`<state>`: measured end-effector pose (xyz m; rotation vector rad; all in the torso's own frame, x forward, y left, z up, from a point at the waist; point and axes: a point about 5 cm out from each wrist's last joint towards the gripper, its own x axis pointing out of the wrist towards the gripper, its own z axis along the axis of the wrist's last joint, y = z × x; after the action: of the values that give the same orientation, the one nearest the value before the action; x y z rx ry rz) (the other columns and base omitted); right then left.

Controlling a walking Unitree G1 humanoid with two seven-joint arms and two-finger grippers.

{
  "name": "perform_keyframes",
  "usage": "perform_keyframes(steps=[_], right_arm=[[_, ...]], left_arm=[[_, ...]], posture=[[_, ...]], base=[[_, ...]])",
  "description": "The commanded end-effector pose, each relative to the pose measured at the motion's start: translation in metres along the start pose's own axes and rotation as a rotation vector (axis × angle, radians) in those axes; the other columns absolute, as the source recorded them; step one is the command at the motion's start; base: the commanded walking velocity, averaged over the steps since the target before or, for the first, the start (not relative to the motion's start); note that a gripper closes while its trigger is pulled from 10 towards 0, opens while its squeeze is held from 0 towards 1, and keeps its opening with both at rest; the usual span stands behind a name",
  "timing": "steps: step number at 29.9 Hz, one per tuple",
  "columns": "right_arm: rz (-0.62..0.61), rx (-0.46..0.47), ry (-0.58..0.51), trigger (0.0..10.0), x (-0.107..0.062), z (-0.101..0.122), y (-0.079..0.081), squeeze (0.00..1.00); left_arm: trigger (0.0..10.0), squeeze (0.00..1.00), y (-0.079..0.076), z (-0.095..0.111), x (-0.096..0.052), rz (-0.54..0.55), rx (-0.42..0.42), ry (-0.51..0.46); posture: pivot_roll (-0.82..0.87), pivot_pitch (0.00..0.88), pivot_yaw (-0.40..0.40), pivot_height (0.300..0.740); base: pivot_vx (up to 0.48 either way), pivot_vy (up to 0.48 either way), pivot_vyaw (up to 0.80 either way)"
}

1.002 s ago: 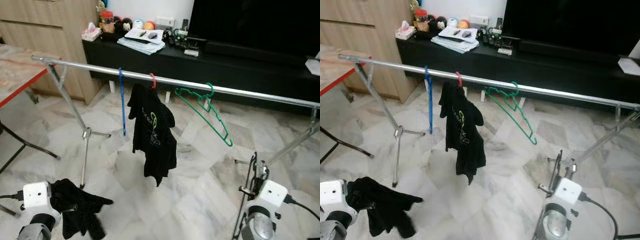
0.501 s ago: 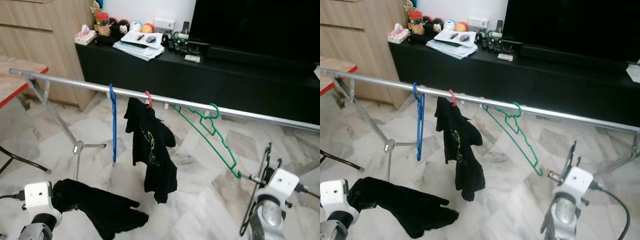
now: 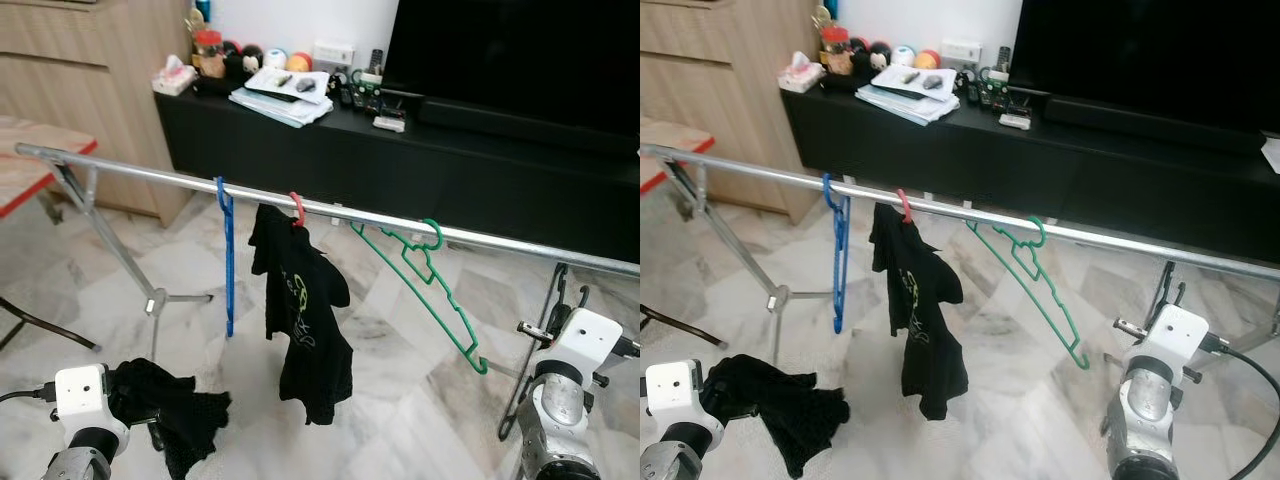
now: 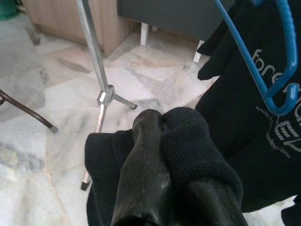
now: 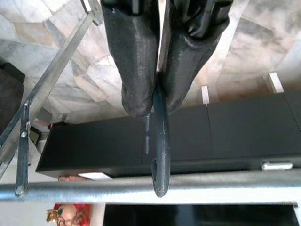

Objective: Hang hanger

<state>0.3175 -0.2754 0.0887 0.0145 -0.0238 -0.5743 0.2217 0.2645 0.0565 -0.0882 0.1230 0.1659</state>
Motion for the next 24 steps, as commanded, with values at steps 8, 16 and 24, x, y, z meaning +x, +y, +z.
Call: perform_keyframes(steps=[8, 16, 24], right_arm=[[0.036, -0.02, 0.044, 10.0, 0.02, 0.019, 0.011, 0.0], [0.062, -0.009, 0.116, 10.0, 0.027, 0.022, 0.02, 0.0], [0.08, 0.027, 0.057, 10.0, 0.033, 0.039, 0.027, 0.0]], left_arm=[[10.0, 0.0, -0.002, 0.003, 0.003, -0.01, 0.001, -0.005], [10.0, 0.0, -0.003, 0.003, 0.003, -0.011, 0.002, 0.0], [10.0, 0.0, -0.001, 0.003, 0.001, 0.001, 0.001, -0.003]], posture=[[0.0, 0.109, -0.031, 0.74], [0.01, 0.12, -0.029, 0.74], [0.01, 0.131, -0.029, 0.74]], base=[[0.0, 0.0, 0.0], [0.0, 0.0, 0.0], [0.0, 0.0, 0.0]])
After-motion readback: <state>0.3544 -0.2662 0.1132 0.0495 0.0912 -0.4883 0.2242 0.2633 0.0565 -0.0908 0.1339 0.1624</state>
